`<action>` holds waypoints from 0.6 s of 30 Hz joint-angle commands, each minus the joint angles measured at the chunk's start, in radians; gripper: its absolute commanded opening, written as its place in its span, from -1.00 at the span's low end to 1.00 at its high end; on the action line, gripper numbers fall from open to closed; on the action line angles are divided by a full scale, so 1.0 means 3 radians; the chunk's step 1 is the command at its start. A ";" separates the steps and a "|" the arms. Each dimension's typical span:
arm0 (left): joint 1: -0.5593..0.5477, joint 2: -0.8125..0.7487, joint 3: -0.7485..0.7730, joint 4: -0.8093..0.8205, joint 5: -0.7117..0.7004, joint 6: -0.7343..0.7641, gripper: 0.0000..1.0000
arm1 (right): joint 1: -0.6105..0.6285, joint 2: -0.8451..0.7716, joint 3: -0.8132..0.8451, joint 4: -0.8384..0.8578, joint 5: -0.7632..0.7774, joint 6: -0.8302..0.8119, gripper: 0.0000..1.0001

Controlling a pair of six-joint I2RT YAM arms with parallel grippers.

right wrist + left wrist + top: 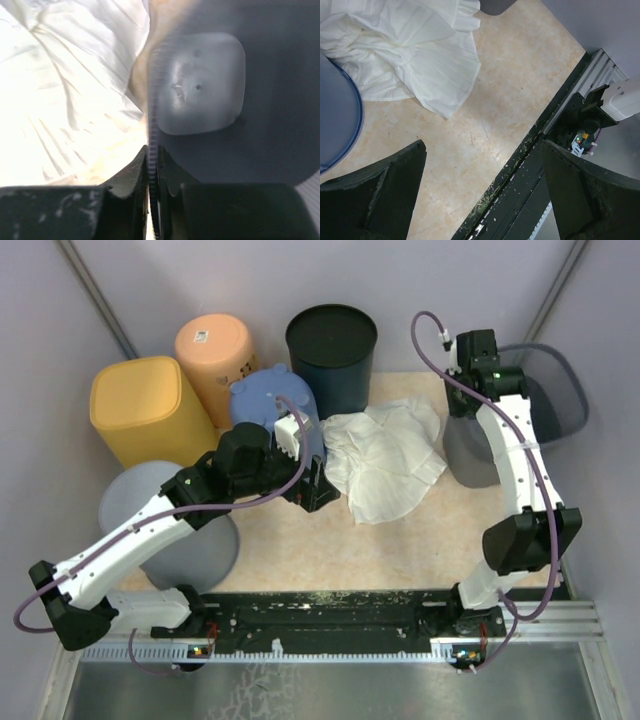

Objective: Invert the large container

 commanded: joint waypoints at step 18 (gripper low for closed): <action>0.0014 -0.0155 0.0129 -0.0166 -0.0720 -0.0071 0.99 | -0.0026 -0.2053 -0.0315 0.0930 -0.1127 0.1018 -1.00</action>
